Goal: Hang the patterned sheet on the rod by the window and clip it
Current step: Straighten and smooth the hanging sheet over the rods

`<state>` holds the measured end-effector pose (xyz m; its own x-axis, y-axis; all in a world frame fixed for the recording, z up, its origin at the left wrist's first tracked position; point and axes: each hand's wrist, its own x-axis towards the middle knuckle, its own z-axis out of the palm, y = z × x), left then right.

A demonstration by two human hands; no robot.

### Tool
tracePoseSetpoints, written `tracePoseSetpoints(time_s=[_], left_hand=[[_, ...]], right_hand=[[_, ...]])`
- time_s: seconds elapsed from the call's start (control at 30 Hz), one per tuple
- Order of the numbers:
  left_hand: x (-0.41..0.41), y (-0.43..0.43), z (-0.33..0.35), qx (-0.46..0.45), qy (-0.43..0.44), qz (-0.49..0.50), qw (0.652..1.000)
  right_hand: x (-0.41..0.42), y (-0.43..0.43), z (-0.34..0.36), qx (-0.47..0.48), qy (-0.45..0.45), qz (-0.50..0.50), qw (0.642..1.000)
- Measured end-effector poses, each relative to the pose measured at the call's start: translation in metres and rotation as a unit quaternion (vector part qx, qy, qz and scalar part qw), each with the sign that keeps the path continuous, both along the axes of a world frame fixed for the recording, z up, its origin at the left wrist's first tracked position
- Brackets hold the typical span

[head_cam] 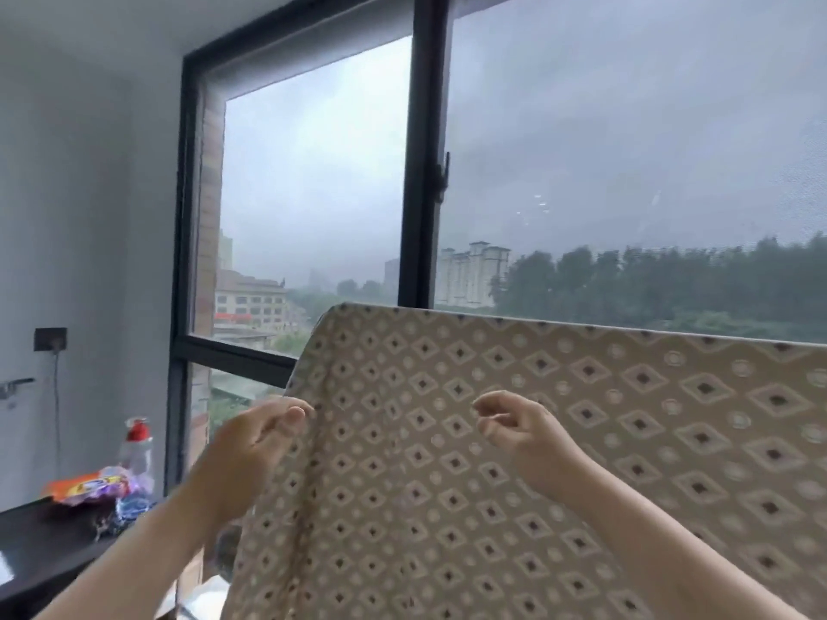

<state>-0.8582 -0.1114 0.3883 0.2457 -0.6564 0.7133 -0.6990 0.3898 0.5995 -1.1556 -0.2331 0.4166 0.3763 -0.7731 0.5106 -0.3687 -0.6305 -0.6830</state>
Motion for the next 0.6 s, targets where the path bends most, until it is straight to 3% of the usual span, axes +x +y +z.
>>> tracePoseSetpoints(time_s=[0.23,0.6], left_hand=[[0.134,-0.018,0.002,0.027,0.018,0.023,0.999],[0.215,-0.18,0.006,0.055,0.018,-0.027,0.998]], right_hand=[[0.132,-0.03,0.007,0.001,0.016,0.004,1.0],[0.266,-0.164,0.013,-0.039,0.026,0.013,0.999]])
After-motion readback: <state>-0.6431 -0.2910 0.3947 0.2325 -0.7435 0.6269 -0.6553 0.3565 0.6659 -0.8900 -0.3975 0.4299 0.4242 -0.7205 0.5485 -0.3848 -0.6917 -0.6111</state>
